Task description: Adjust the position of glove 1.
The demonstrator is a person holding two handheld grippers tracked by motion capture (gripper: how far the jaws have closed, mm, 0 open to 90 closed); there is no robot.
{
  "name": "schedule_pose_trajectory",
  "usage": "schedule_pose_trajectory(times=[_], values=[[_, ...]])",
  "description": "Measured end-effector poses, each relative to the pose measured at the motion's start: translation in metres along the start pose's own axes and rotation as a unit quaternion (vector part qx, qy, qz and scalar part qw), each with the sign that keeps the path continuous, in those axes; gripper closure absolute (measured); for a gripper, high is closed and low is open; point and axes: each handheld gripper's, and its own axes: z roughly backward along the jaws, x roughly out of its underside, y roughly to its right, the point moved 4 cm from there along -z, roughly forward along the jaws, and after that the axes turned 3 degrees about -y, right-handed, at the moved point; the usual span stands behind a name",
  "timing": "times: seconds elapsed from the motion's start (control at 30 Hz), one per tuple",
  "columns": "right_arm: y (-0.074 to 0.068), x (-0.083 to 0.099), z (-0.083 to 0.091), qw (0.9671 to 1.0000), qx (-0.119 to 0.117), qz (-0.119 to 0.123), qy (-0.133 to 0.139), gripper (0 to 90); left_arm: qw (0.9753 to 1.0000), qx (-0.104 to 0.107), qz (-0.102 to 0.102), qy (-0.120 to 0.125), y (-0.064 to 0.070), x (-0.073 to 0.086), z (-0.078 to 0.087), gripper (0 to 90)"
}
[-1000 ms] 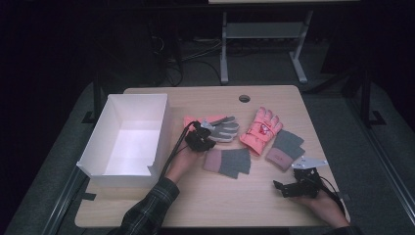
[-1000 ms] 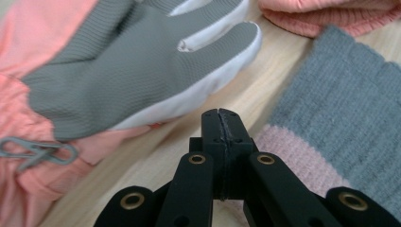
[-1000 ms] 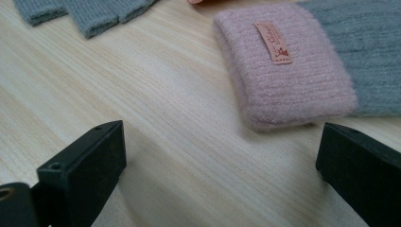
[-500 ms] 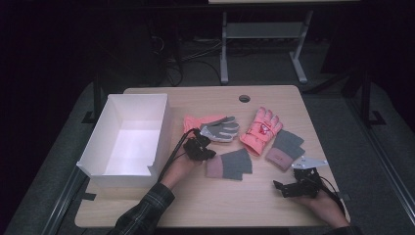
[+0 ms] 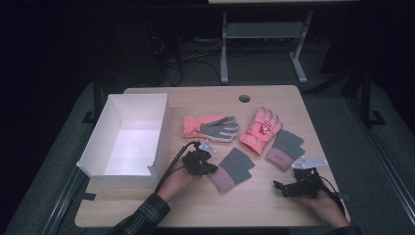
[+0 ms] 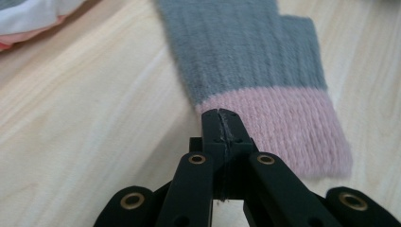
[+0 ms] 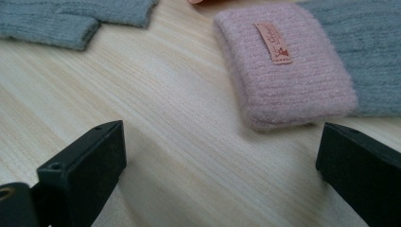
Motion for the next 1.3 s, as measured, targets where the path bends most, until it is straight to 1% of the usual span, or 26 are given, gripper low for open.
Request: schedule_pose_trajectory(times=[0.07, 0.13, 0.17, 0.2, 0.23, 0.3, 0.33, 0.37, 0.4, 0.5, 0.57, 0.63, 0.67, 0.7, 0.77, 0.8, 0.83, 0.87, 0.9, 1.0, 1.03, 1.07, 1.1, 1.13, 1.23, 1.3], values=[[0.0, 0.0, 0.0, 1.0, 0.0, 0.0, 0.0, 1.8, 1.0, 0.0, -0.006, 0.006, 0.001, -0.004, 0.002, 89.6], [0.0, 0.0, 0.0, 1.0, 0.0, 0.0, 0.0, 1.8, 0.9999, -0.001, -0.004, 0.01, 0.002, -0.005, 0.001, 89.6], [0.0, 0.0, 0.0, 1.0, 0.0, 0.0, 0.0, 1.8, 0.9999, -0.004, -0.011, 0.004, 0.001, -0.006, 0.001, 89.6], [0.0, 0.0, 0.0, 1.0, 0.0, 0.0, 0.0, 1.8, 0.9998, -0.012, -0.013, 0.0, 0.001, -0.006, 0.001, 89.6], [0.0, 0.0, 0.0, 1.0, 0.0, 0.0, 0.0, 1.8, 0.9997, -0.02, -0.013, -0.002, -0.001, -0.004, 0.001, 89.6], [0.0, 0.0, 0.0, 1.0, 0.0, 0.0, 0.0, 1.8, 0.9997, -0.023, -0.005, -0.004, -0.005, -0.001, 0.002, 89.6], [0.0, 0.0, 0.0, 1.0, 0.0, 0.0, 0.0, 1.8, 0.9997, -0.023, -0.005, -0.004, -0.005, -0.001, 0.002, 89.6], [0.0, 0.0, 0.0, 1.0, 0.0, 0.0, 0.0, 1.8, 0.9996, -0.027, 0.002, -0.004, -0.01, 0.002, 0.003, 89.6], [0.0, 0.0, 0.0, 1.0, 0.0, 0.0, 0.0, 1.8, 0.9997, -0.024, 0.005, -0.005, -0.011, 0.003, 0.004, 89.6], [0.0, 0.0, 0.0, 1.0, 0.0, 0.0, 0.0, 1.8, 0.9998, -0.018, 0.004, -0.01, -0.01, 0.005, 0.003, 89.6], [0.0, 0.0, 0.0, 1.0, 0.0, 0.0, 0.0, 1.8, 0.9999, -0.008, 0.005, -0.011, -0.006, 0.007, 0.001, 89.6], [0.0, 0.0, 0.0, 1.0, 0.0, 0.0, 0.0, 1.8, 0.9999, 0.006, 0.003, -0.01, 0.002, 0.007, -0.001, 89.6], [0.0, 0.0, 0.0, 1.0, 0.0, 0.0, 0.0, 1.8, 0.9999, 0.006, 0.003, -0.01, 0.002, 0.007, -0.001, 89.6], [0.0, 0.0, 0.0, 1.0, 0.0, 0.0, 0.0, 1.8, 0.9998, 0.012, -0.004, -0.015, 0.005, 0.008, -0.001, 89.6], [0.0, 0.0, 0.0, 1.0, 0.0, 0.0, 0.0, 1.8, 0.9996, 0.024, -0.006, -0.012, 0.015, 0.007, -0.003, 89.6], [0.0, 0.0, 0.0, 1.0, 0.0, 0.0, 0.0, 1.8, 0.9993, 0.032, -0.014, -0.01, 0.022, 0.006, -0.005, 89.6], [0.0, 0.0, 0.0, 1.0, 0.0, 0.0, 0.0, 1.8, 0.9992, 0.036, -0.018, -0.009, 0.026, 0.005, -0.006, 89.6], [0.0, 0.0, 0.0, 1.0, 0.0, 0.0, 0.0, 1.8, 0.9992, 0.036, -0.018, -0.009, 0.026, 0.005, -0.006, 89.6], [0.0, 0.0, 0.0, 1.0, 0.0, 0.0, 0.0, 1.8, 0.9988, 0.039, -0.026, -0.011, 0.029, 0.003, -0.007, 89.6], [0.0, 0.0, 0.0, 1.0, 0.0, 0.0, 0.0, 1.8, 0.9982, 0.049, -0.034, -0.007, 0.041, -0.004, -0.015, 89.6], [0.0, 0.0, 0.0, 1.0, 0.0, 0.0, 0.0, 1.8, 0.9982, 0.049, -0.034, -0.007, 0.041, -0.004, -0.015, 89.6], [0.0, 0.0, 0.0, 1.0, 0.0, 0.0, 0.0, 1.8, 0.9977, 0.058, -0.037, -0.003, 0.046, -0.007, -0.018, 89.6], [0.0, 0.0, 0.0, 1.0, 0.0, 0.0, 0.0, 1.8, 0.9977, 0.058, -0.037, -0.003, 0.046, -0.007, -0.018, 89.6], [0.0, 0.0, 0.0, 1.0, 0.0, 0.001, 0.0, 1.8, 0.997, 0.063, -0.045, -0.001, 0.051, -0.011, -0.021, 89.6], [0.0, 0.0, 0.0, 1.0, 0.0, 0.001, 0.0, 1.8, 0.9965, 0.067, -0.049, 0.0, 0.055, -0.015, -0.025, 89.6], [0.0, 0.0, 0.0, 1.0, 0.0, 0.001, 0.0, 1.8, 0.9955, 0.076, -0.055, 0.002, 0.061, -0.02, -0.03, 89.6]])
